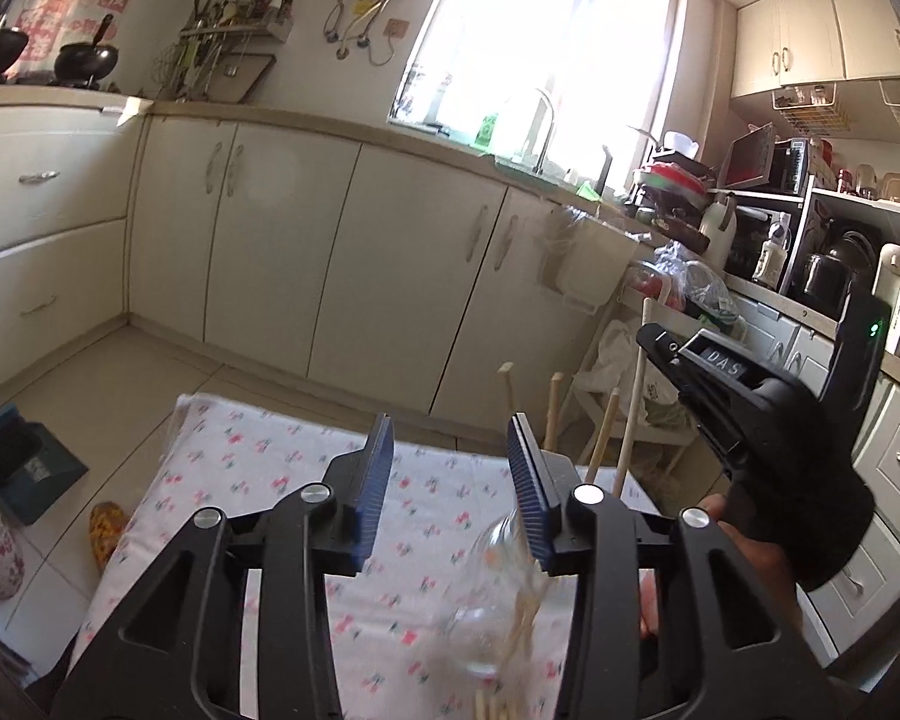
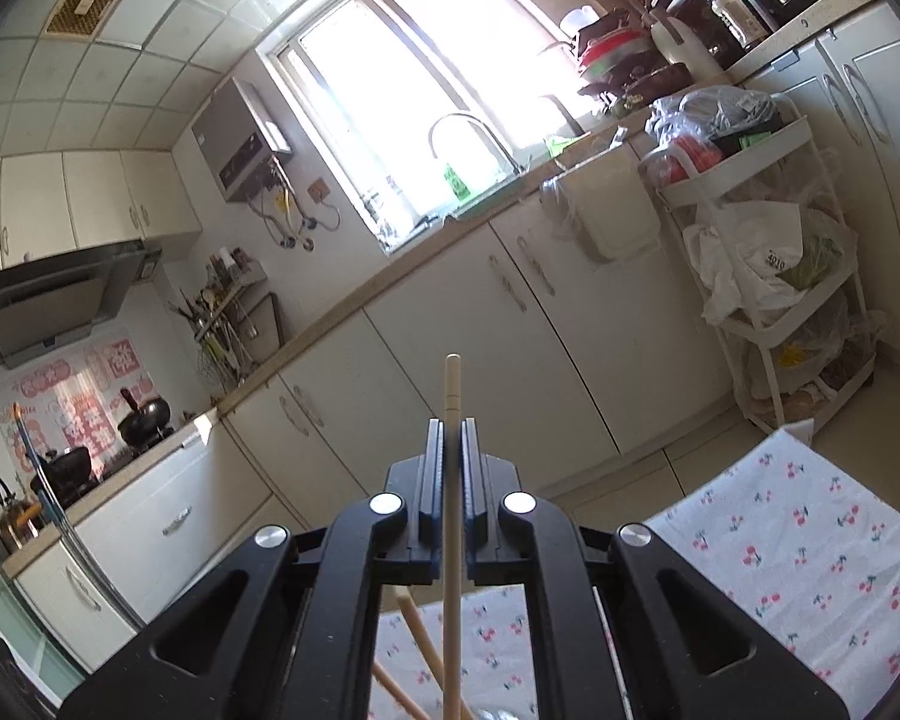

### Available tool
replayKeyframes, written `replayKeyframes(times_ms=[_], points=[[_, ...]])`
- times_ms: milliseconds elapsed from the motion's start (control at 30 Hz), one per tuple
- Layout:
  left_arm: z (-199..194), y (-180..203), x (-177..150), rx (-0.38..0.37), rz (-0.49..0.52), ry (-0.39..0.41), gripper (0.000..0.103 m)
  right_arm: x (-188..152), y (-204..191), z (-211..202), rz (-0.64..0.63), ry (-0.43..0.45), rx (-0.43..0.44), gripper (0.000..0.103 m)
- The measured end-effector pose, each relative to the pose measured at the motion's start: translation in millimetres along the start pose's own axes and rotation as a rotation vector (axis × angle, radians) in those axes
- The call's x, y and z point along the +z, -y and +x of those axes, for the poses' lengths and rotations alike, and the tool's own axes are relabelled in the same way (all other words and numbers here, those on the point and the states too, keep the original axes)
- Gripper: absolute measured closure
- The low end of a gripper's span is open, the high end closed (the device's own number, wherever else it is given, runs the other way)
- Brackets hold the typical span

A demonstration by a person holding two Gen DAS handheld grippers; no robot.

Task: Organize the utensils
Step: 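Drop the left gripper's stick into the jar by opening the left gripper, then drop the right gripper's stick into the jar by opening the right gripper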

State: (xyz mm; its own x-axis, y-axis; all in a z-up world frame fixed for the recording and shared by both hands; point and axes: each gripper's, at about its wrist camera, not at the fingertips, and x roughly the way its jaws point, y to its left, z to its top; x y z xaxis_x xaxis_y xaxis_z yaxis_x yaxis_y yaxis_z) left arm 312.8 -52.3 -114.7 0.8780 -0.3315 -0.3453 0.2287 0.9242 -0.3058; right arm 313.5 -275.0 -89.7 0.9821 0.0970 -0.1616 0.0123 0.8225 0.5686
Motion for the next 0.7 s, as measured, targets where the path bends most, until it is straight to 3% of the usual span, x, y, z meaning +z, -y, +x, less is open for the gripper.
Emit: replayKeyframes(times_ms=[500,567,700], points=[[-37,-33,-45,0.082,-0.024,-0.266,0.056,-46,-7,-43,-0.152,-0.214,0.033,0.096],[-39,-27,-53,0.091,0.009,-0.323,0.056,-48,-5,-55,-0.152,-0.234,0.024,0.081],[-37,-18,-67,0.087,0.064,-0.422,0.055,-64,7,-89,-0.151,-0.355,-0.033,0.079]])
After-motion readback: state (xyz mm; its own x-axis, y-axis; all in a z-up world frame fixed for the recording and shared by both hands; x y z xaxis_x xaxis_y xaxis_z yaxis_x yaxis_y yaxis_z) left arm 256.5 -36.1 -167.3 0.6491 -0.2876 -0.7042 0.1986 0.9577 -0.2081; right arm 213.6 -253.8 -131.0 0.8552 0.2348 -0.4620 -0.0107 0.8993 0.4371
